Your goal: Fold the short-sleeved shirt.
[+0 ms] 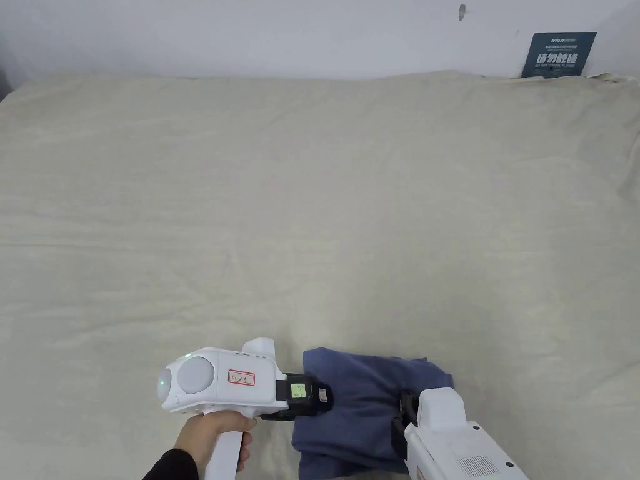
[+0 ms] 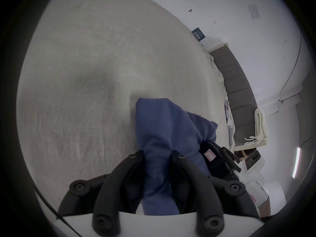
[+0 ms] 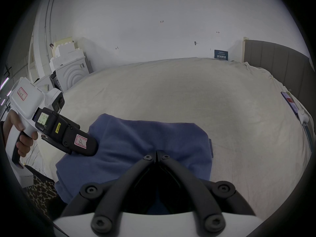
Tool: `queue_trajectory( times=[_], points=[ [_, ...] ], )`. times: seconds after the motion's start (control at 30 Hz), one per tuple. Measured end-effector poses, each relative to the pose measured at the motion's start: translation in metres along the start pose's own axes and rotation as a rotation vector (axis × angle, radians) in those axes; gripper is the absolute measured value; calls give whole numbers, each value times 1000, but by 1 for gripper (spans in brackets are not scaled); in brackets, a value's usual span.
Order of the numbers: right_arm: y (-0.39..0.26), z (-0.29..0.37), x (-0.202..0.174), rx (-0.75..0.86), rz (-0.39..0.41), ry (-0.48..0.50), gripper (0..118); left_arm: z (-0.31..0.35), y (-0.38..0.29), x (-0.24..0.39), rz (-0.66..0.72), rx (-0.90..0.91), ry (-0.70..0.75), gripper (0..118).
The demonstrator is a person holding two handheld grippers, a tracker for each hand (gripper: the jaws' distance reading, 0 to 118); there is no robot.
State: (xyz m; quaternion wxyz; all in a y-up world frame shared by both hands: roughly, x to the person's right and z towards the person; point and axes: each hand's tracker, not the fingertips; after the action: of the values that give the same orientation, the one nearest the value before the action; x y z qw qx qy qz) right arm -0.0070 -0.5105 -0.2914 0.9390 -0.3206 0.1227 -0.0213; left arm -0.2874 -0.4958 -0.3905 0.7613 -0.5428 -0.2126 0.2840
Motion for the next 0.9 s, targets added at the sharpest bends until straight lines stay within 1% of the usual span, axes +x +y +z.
queue_trajectory(
  times=[0.13,0.23,0.33,0.4,0.47,0.57,0.63,0.77,0.9],
  points=[
    [5,2,2,-13,-1,8,0,5,-6,13,-87,38,41,20],
    [16,10,5,-22,-9,19,0,15,-10,24,-101,67,38,18],
    [30,28,7,30,-14,24,0,33,-4,27,-104,103,-4,17],
    [43,42,7,73,-5,29,0,48,-1,28,-122,126,-1,17],
    [60,56,6,123,6,35,0,65,7,21,-155,137,38,17],
    [84,74,1,193,29,47,0,96,17,2,-158,157,88,17],
    [100,84,-4,228,47,57,0,124,25,-16,-169,187,157,17],
    [120,94,-15,282,67,72,0,178,43,-61,-136,233,266,17],
    [130,92,-28,295,86,81,0,228,64,-106,-109,256,396,17]
  ],
)
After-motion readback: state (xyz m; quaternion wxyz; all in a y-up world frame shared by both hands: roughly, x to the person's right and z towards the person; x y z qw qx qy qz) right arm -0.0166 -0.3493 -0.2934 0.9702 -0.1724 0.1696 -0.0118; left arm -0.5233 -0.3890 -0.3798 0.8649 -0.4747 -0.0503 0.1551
